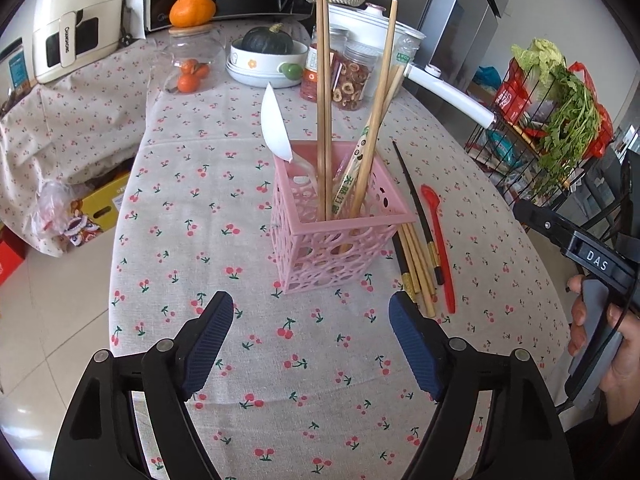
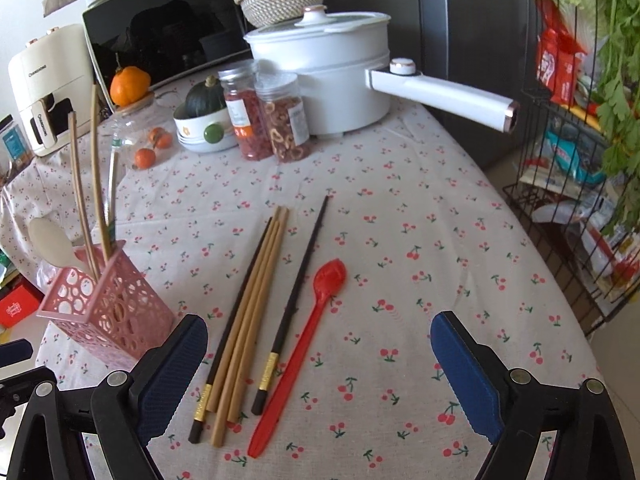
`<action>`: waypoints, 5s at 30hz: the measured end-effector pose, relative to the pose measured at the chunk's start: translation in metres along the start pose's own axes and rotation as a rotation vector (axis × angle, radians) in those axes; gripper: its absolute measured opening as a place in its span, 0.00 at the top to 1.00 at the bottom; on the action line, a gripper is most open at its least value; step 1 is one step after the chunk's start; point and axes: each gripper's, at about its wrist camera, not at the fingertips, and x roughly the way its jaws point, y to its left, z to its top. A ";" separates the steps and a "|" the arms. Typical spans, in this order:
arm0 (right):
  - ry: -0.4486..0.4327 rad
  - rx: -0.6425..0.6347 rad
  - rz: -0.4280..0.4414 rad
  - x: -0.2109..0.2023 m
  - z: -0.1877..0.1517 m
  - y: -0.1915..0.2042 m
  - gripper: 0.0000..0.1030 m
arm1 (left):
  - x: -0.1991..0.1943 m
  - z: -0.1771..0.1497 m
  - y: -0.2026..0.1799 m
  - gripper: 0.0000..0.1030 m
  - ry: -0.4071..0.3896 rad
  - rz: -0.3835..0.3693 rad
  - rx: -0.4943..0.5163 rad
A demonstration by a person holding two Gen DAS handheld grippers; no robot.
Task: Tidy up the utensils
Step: 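Grasp the red spoon by its handle with the right tool, then grasp the black chopstick with the left tool while the right lifts the red spoon, then carry the black chopstick into the pink basket and open the left tool while the right carries the spoon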
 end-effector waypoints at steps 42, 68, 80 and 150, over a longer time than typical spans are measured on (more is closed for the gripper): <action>0.265 0.060 -0.120 0.110 0.021 -0.055 0.98 | -0.030 0.001 -0.084 0.21 -0.053 -0.040 0.268; 0.241 0.291 -0.035 0.082 0.020 -0.141 0.98 | 0.211 0.146 -0.163 0.83 0.221 0.157 0.094; 0.214 0.296 -0.045 0.069 0.025 -0.136 0.98 | 0.183 0.140 -0.182 0.95 0.170 0.123 0.192; -0.282 -0.080 0.072 -0.078 0.043 0.066 0.97 | -0.083 0.063 -0.026 0.41 -0.269 0.060 0.101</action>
